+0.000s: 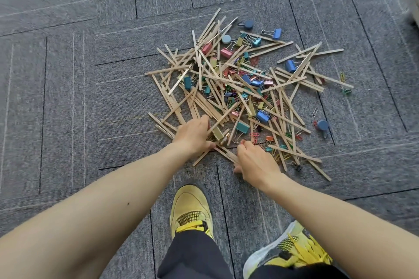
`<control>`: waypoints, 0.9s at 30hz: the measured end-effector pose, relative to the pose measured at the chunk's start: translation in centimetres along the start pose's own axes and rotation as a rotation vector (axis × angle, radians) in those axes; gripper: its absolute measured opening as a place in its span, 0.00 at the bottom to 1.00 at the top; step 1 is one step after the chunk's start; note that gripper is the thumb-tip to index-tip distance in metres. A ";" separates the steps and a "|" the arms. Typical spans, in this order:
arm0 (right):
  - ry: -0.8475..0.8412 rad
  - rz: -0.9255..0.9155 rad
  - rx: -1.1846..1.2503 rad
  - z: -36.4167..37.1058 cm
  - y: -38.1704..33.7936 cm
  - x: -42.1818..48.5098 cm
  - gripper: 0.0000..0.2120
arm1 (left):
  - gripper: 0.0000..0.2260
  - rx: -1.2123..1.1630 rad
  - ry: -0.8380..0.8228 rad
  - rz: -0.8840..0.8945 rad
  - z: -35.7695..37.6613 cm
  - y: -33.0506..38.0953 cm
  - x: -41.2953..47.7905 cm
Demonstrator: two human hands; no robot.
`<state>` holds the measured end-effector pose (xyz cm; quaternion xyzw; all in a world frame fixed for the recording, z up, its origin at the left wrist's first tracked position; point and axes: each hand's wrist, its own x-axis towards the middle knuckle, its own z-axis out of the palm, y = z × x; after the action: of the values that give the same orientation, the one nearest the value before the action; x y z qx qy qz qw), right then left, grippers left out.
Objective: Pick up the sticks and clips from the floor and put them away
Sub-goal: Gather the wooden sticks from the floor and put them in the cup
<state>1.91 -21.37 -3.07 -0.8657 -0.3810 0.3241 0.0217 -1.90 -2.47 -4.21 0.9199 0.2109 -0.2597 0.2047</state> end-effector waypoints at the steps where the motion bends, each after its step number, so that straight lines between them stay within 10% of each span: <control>1: -0.003 0.003 0.013 0.0 0.0 0.0 0.16 | 0.26 -0.018 -0.014 -0.010 -0.1 0.0 -0.1; 13: -0.058 -0.003 0.069 -0.2 -0.7 0.0 0.10 | 0.06 -0.241 -0.076 -0.021 -1.3 -1.0 -0.4; 27: -0.017 0.123 0.474 -1.3 1.2 1.0 0.09 | 0.14 -0.442 -0.094 -0.076 -1.9 -2.0 -0.6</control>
<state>3.90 -21.24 -2.92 -0.8551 -0.2412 0.4125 0.2010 -2.59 -0.04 -2.96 0.8310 0.2876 -0.2573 0.4007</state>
